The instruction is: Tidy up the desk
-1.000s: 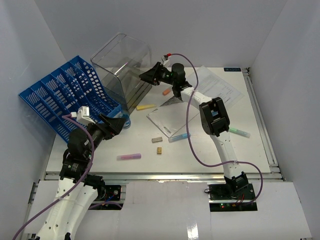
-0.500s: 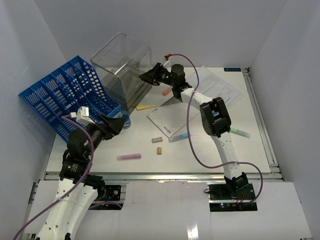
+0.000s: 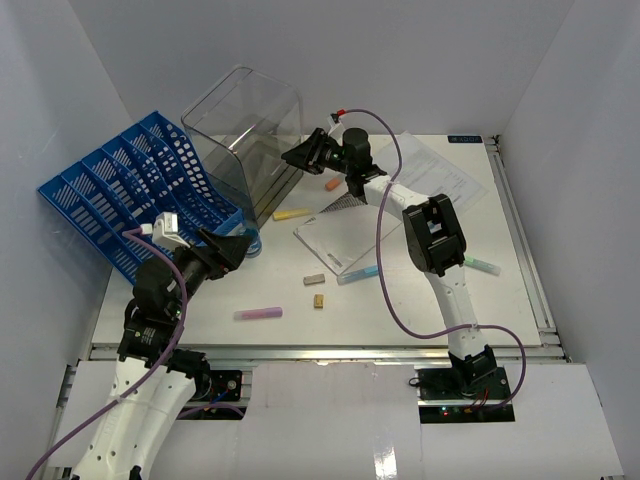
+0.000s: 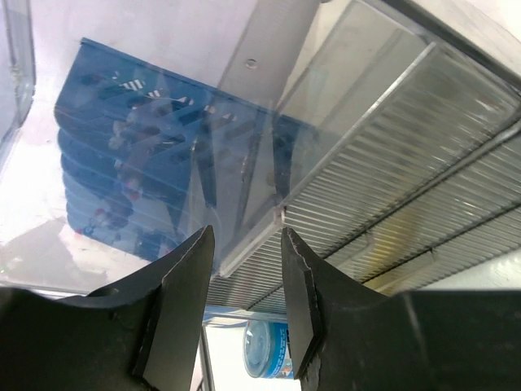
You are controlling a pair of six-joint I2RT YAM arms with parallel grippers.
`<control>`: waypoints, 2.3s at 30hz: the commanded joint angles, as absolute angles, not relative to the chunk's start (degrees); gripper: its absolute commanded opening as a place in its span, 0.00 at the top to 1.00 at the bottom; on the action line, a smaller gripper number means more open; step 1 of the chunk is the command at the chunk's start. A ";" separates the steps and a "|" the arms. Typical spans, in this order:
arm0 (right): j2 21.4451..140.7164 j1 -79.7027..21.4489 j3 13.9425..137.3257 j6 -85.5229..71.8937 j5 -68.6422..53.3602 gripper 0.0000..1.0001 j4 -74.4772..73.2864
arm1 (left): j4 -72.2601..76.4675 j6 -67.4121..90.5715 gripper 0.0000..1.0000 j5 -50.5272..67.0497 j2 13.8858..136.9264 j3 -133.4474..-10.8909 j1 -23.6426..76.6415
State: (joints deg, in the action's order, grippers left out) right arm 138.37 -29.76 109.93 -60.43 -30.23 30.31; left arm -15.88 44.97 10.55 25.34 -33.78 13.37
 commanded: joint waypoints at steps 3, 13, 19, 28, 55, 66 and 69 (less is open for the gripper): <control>138.15 -30.49 113.37 -60.46 -28.66 0.55 30.32 | -15.47 44.65 0.06 11.51 26.27 -36.12 13.54; 142.00 -31.44 115.46 -64.80 -28.97 0.60 32.78 | -14.00 46.23 0.06 12.19 26.98 -35.86 13.54; 142.99 -31.46 115.75 -67.14 -29.18 0.62 35.94 | -13.36 47.11 0.06 12.48 27.07 -35.95 13.54; 143.38 -31.47 116.38 -69.71 -28.06 0.69 37.47 | -11.92 48.67 0.06 13.29 28.23 -35.56 13.54; 122.25 -24.43 93.96 -75.76 -32.78 0.92 47.73 | -2.02 44.38 0.07 13.19 49.92 -44.74 13.54; 116.49 -24.57 89.51 -75.14 -33.22 0.92 47.23 | 6.69 42.62 0.07 12.92 58.21 -49.08 16.28; 115.89 -24.75 89.49 -74.69 -33.22 0.92 46.57 | 8.03 41.81 0.07 12.69 61.59 -51.35 17.73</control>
State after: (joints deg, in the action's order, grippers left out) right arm 120.83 -24.46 89.12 -76.68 -31.94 42.89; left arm 3.02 43.64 12.95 59.11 -47.21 16.05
